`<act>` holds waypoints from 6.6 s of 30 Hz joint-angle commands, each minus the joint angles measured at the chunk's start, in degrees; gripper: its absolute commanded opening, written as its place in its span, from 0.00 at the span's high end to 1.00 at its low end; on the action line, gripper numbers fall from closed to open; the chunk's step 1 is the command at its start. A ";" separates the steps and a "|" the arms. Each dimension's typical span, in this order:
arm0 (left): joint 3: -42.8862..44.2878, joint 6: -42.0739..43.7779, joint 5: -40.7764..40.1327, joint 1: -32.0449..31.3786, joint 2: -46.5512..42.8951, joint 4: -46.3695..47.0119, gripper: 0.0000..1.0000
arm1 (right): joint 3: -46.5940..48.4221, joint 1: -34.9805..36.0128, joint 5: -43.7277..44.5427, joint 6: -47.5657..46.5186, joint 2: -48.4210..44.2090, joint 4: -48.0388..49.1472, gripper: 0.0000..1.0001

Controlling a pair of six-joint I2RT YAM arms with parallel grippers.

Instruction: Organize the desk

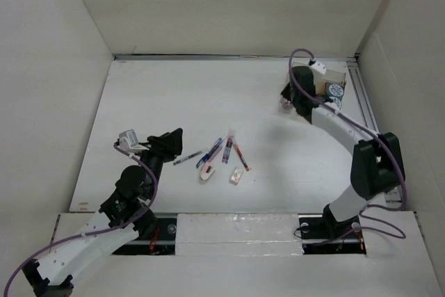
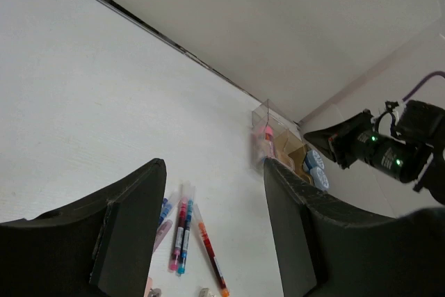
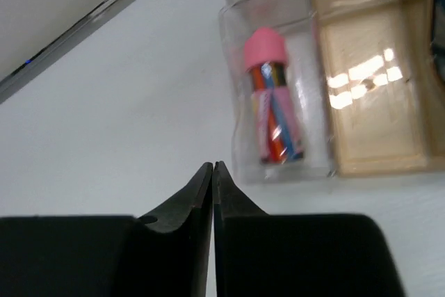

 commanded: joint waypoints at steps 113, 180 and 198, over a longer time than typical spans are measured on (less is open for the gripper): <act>1.61 -6.22 -8.69 0.14 -6.71 -4.94 0.37 | -22.55 53.02 15.10 12.18 -11.03 6.63 0.40; 1.96 -2.53 -1.05 0.14 -1.00 0.07 0.37 | -10.17 5.70 13.21 4.98 -14.28 1.52 0.64; 1.69 -2.18 -1.49 0.14 -0.91 0.42 0.37 | -3.29 -8.83 4.13 6.92 -2.39 1.26 0.25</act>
